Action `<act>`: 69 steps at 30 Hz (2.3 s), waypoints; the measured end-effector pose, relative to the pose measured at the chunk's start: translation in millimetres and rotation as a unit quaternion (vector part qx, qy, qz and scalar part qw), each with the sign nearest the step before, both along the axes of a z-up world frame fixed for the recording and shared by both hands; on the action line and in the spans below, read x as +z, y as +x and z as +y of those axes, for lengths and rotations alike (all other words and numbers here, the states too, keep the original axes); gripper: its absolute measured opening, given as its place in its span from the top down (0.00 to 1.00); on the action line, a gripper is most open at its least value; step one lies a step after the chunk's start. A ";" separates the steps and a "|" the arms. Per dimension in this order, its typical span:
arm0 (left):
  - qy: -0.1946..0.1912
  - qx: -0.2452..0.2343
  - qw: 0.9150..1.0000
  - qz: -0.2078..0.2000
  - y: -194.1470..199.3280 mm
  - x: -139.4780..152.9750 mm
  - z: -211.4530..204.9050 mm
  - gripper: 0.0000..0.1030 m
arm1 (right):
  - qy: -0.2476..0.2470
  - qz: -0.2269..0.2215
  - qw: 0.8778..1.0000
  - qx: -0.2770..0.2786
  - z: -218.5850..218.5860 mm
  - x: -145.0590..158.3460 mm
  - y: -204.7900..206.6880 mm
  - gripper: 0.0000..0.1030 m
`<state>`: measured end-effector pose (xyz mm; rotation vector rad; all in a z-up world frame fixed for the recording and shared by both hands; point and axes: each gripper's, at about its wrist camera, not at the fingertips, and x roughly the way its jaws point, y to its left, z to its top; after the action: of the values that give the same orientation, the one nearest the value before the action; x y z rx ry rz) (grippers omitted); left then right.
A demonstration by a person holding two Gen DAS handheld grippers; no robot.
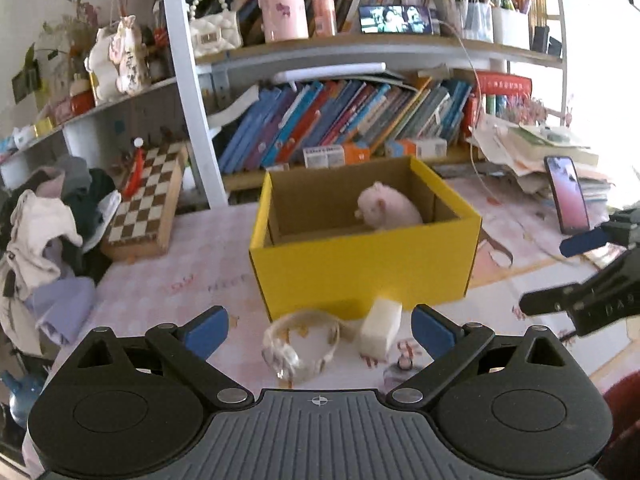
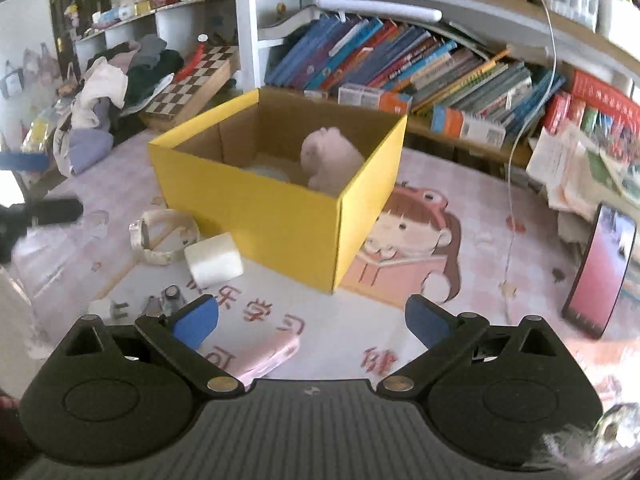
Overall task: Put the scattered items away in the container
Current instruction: 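Lift both open tools out of the yellow box, then grasp the pink cylindrical item with the right tool while the left tool approaches the white charger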
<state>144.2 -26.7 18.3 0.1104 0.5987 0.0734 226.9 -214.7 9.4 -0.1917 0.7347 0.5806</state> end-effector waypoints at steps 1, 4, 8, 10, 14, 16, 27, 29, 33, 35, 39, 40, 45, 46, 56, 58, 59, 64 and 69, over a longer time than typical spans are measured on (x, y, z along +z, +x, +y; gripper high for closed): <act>0.001 -0.001 1.000 0.002 -1.2 -2.7 0.1 0.04 | 0.000 0.000 1.000 -0.002 1.4 -1.1 -0.2 0.02; 0.000 0.002 1.000 0.008 -4.2 -8.7 3.3 0.04 | -0.007 -0.006 1.000 -0.002 6.0 -3.3 -1.4 0.02; -0.004 0.011 1.000 0.007 -8.4 -12.3 9.1 0.04 | -0.006 -0.003 1.000 -0.002 8.9 -4.6 -3.4 0.02; -0.006 0.016 1.000 0.007 -10.4 -14.0 12.0 0.04 | -0.004 -0.006 1.000 -0.009 7.6 -4.6 -2.0 0.02; -0.008 0.026 1.000 0.001 -12.5 -15.3 19.4 0.04 | -0.007 -0.021 0.999 -0.032 3.4 -3.5 3.4 0.02; -0.014 0.029 0.999 0.006 -12.6 -17.0 22.2 0.04 | -0.003 -0.021 0.999 -0.043 -0.2 -3.3 6.1 0.02; -0.035 0.003 0.998 0.052 -9.3 -32.8 22.2 0.04 | -0.031 0.019 0.999 -0.015 18.1 -23.3 -1.8 0.03; -0.035 0.003 0.998 0.059 -8.8 -35.9 20.6 0.04 | -0.036 0.025 0.999 -0.013 20.9 -26.4 -1.5 0.04; -0.036 0.001 0.997 0.067 -8.7 -40.0 19.0 0.04 | -0.039 0.026 0.999 -0.006 25.0 -28.7 -3.5 0.04; -0.036 0.002 0.997 0.070 -8.9 -41.7 19.1 0.04 | -0.039 0.024 0.999 -0.002 26.9 -28.4 -4.6 0.04; -0.042 0.008 0.996 0.078 -6.9 -44.8 21.5 0.04 | -0.042 0.025 0.999 0.005 30.1 -29.3 -4.4 0.04; -0.045 0.008 0.996 0.081 -6.0 -45.5 22.1 0.04 | -0.044 0.027 0.999 0.007 30.9 -29.9 -4.4 0.05; -0.036 -0.009 0.994 0.102 -1.3 -53.4 17.9 0.05 | -0.046 0.043 0.998 0.014 33.4 -34.5 -1.3 0.07; -0.032 -0.014 0.994 0.107 -0.4 -55.4 16.6 0.05 | -0.048 0.048 0.998 0.014 33.8 -36.1 -0.4 0.10; -0.005 -0.056 0.989 0.138 4.9 -71.6 7.0 0.13 | -0.075 0.096 0.992 0.043 49.4 -56.2 9.0 0.19; 0.001 -0.065 0.987 0.144 6.1 -74.8 5.3 0.13 | -0.080 0.102 0.990 0.046 52.1 -60.5 11.7 0.21; 0.003 -0.069 0.987 0.147 6.7 -76.4 4.5 0.13 | -0.083 0.106 0.990 0.045 52.9 -62.5 13.3 0.23; -0.004 -0.053 0.987 0.149 9.0 -77.3 12.9 0.19 | -0.090 0.126 0.987 0.033 54.6 -70.7 23.0 0.42; -0.025 -0.041 0.988 0.149 8.0 -78.1 24.1 0.26 | -0.093 0.126 0.987 0.035 56.1 -74.8 24.0 0.56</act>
<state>152.3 -2.6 -59.8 0.0977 0.8938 -0.0396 250.9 -158.6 -65.4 -0.3221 1.0327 0.6085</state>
